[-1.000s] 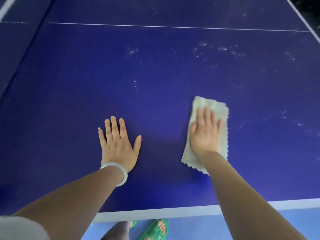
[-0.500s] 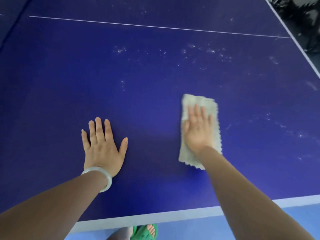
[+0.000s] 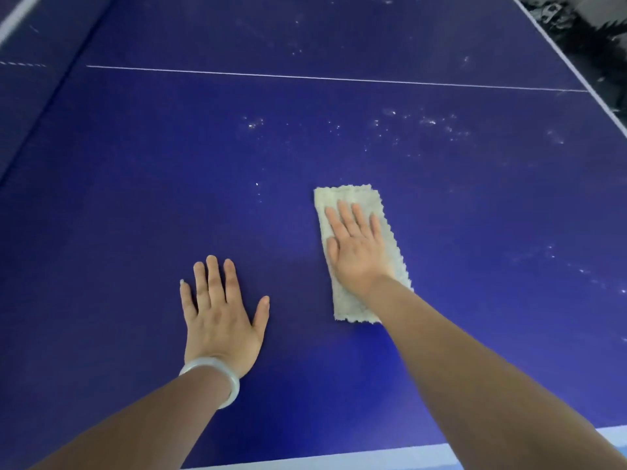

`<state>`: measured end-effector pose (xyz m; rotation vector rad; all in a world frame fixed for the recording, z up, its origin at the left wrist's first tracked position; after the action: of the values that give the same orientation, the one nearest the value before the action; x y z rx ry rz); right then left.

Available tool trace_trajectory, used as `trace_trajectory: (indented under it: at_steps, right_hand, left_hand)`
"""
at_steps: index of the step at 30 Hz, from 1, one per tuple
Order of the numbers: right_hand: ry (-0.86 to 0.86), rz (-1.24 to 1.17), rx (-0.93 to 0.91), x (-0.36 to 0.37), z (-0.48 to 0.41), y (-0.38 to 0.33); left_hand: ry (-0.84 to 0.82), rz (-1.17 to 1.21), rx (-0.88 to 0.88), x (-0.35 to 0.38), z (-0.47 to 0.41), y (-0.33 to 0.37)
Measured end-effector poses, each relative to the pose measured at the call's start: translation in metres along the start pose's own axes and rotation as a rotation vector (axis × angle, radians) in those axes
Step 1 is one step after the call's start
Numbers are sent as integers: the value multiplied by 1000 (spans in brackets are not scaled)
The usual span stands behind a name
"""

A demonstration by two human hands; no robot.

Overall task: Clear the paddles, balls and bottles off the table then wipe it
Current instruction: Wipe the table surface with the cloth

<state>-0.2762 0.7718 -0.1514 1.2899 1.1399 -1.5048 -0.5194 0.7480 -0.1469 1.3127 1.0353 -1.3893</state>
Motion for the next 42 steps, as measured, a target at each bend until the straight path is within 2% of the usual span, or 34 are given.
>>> trace_trajectory:
  at_steps: [4,6,8,11,13,15,18,23,27,29,33,37,39,42]
  right_hand:
    - [45,-88,546,-13,5,105]
    - [61,-115,697,-12,33,114]
    - [99,-113,658,-5,61,80]
    - [79,-106,321,5,98,9]
    - [38,-64,197,8,124,-5]
    - [11,-44,226,7,146,10]
    - [6,-34,315,3,166,28]
    - [9,-50,341,3,166,29]
    - [31,-64,350,6,166,28]
    - [50,-74,375,5,173,28]
    - [41,-54,213,3,203,43]
    - [20,-8,-5,-8,217,114]
    - [11,8,95,-11,210,164]
    - [83,-35,489,-15,196,202]
  left_hand:
    - [-2,6,10,4,0,-2]
    - [7,-1,4,5,0,-3]
    - [-2,-3,2,3,0,-2]
    - [-17,16,5,2,0,-2]
    - [-26,20,17,2,0,-2]
    - [-37,30,7,2,1,-4]
    - [-55,165,19,-5,-2,6]
    - [62,349,389,-25,7,100]
    - [-105,344,370,-17,10,159]
    - [-109,260,356,-4,16,165]
    - [-52,139,370,8,23,165]
    - [-23,69,360,5,25,169]
    - [-32,37,350,5,26,169]
    - [-30,11,334,5,25,169]
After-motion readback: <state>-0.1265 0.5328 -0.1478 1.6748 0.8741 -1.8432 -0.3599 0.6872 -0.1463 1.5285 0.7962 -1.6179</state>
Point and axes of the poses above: each hand's wrist, its own z-axis away from the middle knuckle, its own x-axis out of the palm, y = z × x, the point moved 5 cm from there along -z, towards the middle knuckle, and after that the axes turned 2 degrees about y, right-handed, at the moved point
